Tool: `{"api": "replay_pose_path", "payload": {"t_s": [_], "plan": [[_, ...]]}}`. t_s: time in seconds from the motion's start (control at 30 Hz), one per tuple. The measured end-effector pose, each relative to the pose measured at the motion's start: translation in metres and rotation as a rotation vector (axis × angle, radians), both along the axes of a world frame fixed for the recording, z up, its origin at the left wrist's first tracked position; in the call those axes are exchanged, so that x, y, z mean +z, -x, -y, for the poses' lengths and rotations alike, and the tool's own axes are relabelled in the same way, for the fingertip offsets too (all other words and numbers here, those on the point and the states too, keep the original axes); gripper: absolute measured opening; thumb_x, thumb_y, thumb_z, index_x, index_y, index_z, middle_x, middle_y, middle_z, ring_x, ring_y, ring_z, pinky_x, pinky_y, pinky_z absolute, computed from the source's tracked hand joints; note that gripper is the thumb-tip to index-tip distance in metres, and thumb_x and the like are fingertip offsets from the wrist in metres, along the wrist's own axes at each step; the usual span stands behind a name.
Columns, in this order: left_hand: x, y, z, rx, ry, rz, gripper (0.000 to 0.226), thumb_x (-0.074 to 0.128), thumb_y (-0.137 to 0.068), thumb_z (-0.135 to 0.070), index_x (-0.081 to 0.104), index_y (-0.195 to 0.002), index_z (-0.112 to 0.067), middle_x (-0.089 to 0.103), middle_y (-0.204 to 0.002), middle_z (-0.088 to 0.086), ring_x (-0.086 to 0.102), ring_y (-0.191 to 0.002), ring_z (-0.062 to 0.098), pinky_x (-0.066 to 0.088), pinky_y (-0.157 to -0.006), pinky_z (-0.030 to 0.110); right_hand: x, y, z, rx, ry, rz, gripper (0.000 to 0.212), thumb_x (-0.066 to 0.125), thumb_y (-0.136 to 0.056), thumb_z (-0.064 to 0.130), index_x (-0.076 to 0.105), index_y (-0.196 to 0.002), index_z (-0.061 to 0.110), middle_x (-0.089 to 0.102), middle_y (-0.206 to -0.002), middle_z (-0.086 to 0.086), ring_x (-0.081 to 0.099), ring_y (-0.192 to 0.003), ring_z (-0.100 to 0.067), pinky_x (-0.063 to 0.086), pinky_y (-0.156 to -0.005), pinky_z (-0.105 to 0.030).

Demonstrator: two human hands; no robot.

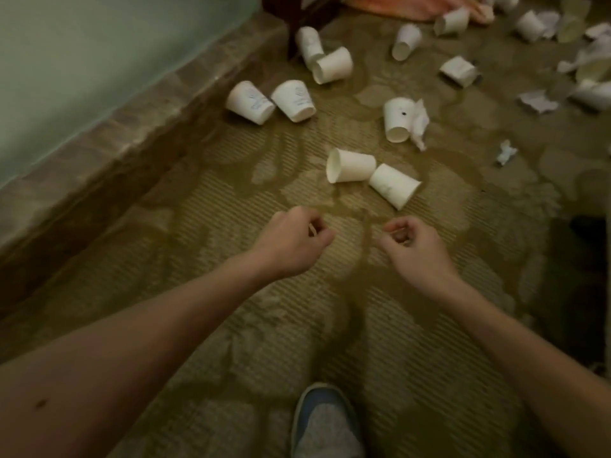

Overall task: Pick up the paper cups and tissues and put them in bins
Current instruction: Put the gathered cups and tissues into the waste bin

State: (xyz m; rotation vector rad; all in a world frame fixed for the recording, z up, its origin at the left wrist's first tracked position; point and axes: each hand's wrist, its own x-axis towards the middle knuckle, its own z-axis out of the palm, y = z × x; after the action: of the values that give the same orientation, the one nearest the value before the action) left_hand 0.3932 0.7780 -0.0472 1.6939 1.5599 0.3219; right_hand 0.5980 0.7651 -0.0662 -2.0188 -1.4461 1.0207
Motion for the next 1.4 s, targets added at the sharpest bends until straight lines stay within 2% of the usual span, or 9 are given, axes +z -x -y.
{"api": "replay_pose_path", "payload": {"t_s": [0.1, 0.23, 0.33, 0.63, 0.83, 0.93, 1.07, 1.23, 1.4], "plan": [[-0.020, -0.040, -0.034, 0.011, 0.139, 0.119, 0.021, 0.064, -0.090, -0.039, 0.070, -0.101, -0.022, 0.071, -0.091, 0.001, 0.067, -0.092, 0.022, 0.055, -0.084, 0.036, -0.031, -0.036, -0.040, -0.299, 0.053, -0.148, 0.030, 0.066, -0.089, 0.035, 0.055, -0.115, 0.022, 0.063, -0.099, 0.003, 0.066, -0.083, -0.019, 0.055, -0.070, -0.038], [-0.048, -0.091, -0.077, 0.009, 0.280, 0.158, 0.041, 0.062, -0.093, -0.041, 0.058, -0.130, -0.024, 0.066, -0.114, 0.006, 0.065, -0.100, 0.022, 0.057, -0.086, 0.040, -0.066, -0.062, -0.085, -0.468, 0.083, -0.216, 0.043, 0.063, -0.090, 0.042, 0.056, -0.126, 0.020, 0.064, -0.101, 0.005, 0.065, -0.092, -0.020, 0.056, -0.085, -0.041], [-0.068, -0.124, -0.103, 0.143, 0.392, 0.225, 0.045, 0.058, -0.095, -0.042, 0.052, -0.134, -0.022, 0.067, -0.105, 0.004, 0.069, -0.085, 0.019, 0.061, -0.062, 0.032, -0.084, -0.062, -0.103, -0.440, 0.084, -0.257, 0.037, 0.063, -0.090, 0.045, 0.063, -0.119, 0.023, 0.067, -0.107, 0.003, 0.065, -0.096, -0.020, 0.055, -0.089, -0.043], [-0.101, -0.144, -0.127, 0.459, 0.630, 0.515, 0.052, 0.050, -0.095, -0.054, 0.052, -0.130, -0.016, 0.064, -0.106, 0.005, 0.068, -0.090, 0.020, 0.057, -0.061, 0.030, -0.094, -0.057, -0.120, -0.365, -0.053, -0.207, 0.022, 0.053, -0.097, 0.037, 0.068, -0.100, 0.021, 0.068, -0.085, 0.005, 0.064, -0.077, -0.009, 0.043, -0.060, -0.021], [-0.091, -0.140, -0.106, 0.564, 0.708, 0.769, 0.050, 0.061, -0.087, -0.058, 0.065, -0.114, -0.016, 0.075, -0.100, 0.006, 0.074, -0.085, 0.021, 0.060, -0.067, 0.033, -0.077, -0.047, -0.076, -0.346, 0.077, -0.549, 0.022, 0.055, -0.098, 0.030, 0.072, -0.095, 0.016, 0.065, -0.068, 0.001, 0.056, -0.057, -0.008, 0.044, -0.052, -0.020], [-0.085, -0.132, -0.093, 0.706, 0.617, 0.843, 0.048, 0.077, -0.078, -0.046, 0.065, -0.107, -0.010, 0.074, -0.080, 0.004, 0.072, -0.068, 0.018, 0.053, -0.053, 0.029, -0.068, -0.031, -0.059, -0.272, 0.180, -0.747, 0.024, 0.056, -0.098, 0.028, 0.070, -0.084, 0.013, 0.060, -0.063, -0.003, 0.052, -0.054, -0.010, 0.040, -0.049, -0.021], [-0.080, -0.105, -0.085, 0.869, 0.453, 0.863, 0.043, 0.086, -0.071, -0.031, 0.063, -0.102, -0.011, 0.073, -0.077, 0.003, 0.073, -0.075, 0.020, 0.060, -0.066, 0.037, -0.059, -0.004, -0.053, -0.174, 0.256, -0.879, 0.022, 0.057, -0.098, 0.026, 0.067, -0.082, 0.014, 0.059, -0.055, 0.009, 0.054, -0.053, -0.007, 0.040, -0.049, -0.020], [-0.077, -0.064, -0.083, 0.910, 0.292, 0.711, 0.048, 0.084, -0.070, -0.028, 0.055, -0.108, -0.022, 0.070, -0.100, 0.006, 0.072, -0.087, 0.023, 0.061, -0.068, 0.041, -0.054, 0.018, -0.055, 0.029, 0.335, -0.727, 0.037, 0.053, -0.098, 0.041, 0.071, -0.081, 0.013, 0.074, -0.072, -0.002, 0.059, -0.056, -0.009, 0.042, -0.047, -0.017], [-0.076, -0.035, -0.079, 0.837, 0.305, 0.660, 0.049, 0.081, -0.076, -0.024, 0.052, -0.116, -0.026, 0.062, -0.105, 0.005, 0.071, -0.084, 0.020, 0.060, -0.059, 0.040, -0.055, 0.016, -0.079, 0.032, 0.157, -0.386, 0.038, 0.049, -0.098, 0.046, 0.061, -0.073, 0.021, 0.059, -0.059, 0.010, 0.052, -0.053, 0.001, 0.043, -0.050, -0.018]]}}
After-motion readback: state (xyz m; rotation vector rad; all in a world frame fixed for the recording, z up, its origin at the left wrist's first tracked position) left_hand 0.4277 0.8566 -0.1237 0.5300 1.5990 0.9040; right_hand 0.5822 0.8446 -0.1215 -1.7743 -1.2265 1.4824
